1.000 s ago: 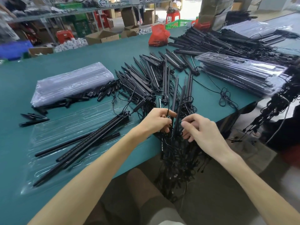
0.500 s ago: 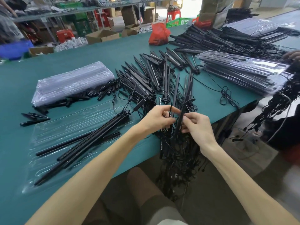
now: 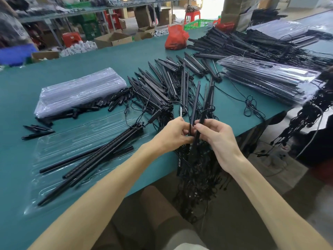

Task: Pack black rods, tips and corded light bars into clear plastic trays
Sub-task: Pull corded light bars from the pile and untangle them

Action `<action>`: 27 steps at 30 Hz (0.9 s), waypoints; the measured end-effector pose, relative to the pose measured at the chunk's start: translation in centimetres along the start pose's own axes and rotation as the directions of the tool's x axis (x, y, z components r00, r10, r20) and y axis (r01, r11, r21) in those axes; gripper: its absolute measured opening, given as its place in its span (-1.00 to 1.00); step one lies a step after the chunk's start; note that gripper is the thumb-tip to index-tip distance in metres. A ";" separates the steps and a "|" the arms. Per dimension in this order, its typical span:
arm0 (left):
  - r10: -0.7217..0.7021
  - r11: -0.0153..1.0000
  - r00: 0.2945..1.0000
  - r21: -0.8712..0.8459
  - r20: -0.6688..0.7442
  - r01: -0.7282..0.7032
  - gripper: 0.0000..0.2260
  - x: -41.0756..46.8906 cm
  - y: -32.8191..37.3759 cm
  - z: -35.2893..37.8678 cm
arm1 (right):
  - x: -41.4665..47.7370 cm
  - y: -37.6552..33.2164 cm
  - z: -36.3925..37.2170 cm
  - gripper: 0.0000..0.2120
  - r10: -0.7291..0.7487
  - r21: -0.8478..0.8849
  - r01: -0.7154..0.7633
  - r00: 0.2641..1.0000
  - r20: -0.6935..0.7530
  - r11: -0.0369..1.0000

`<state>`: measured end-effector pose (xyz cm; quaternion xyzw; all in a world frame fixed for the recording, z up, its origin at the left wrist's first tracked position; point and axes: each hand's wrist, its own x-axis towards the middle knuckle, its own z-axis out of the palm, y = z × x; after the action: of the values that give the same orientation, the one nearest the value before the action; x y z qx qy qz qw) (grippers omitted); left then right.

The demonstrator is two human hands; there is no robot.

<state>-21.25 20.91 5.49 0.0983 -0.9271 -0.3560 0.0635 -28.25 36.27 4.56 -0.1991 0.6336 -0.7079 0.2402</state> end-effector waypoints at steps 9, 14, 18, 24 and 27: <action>0.010 0.982 0.984 -0.184 -0.179 -0.043 -0.96 0.3 0.9 0.1 | 0.4 0.6 -0.9 -0.84 -0.139 -0.208 0.098 0.972 -0.190 0.973; -0.017 0.962 0.970 -0.267 -0.242 -0.049 -0.97 0.6 2.0 -0.8 | 0.5 1.0 -1.6 -0.87 -0.190 -0.322 0.118 0.960 -0.204 0.939; -0.046 0.930 0.955 -0.362 -0.294 -0.066 -0.99 0.7 2.5 -2.0 | 0.8 0.9 -2.0 -0.54 -0.154 -0.416 0.046 0.961 -0.231 0.908; -0.157 0.862 0.923 -0.506 -0.352 -0.047 -0.91 1.3 3.2 -2.9 | 0.2 0.7 -1.0 -0.55 -0.390 -0.571 0.214 0.898 -0.203 0.792; -0.187 0.834 0.932 -0.552 -0.311 -0.017 -0.90 1.5 3.3 -3.0 | 0.0 0.7 -0.6 -0.52 -0.498 -0.671 0.295 0.858 -0.127 0.680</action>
<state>-22.63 21.01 10.01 0.1802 -0.7548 -0.5842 0.2377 -28.53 36.71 3.80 -0.2921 0.8023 -0.5107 -0.1010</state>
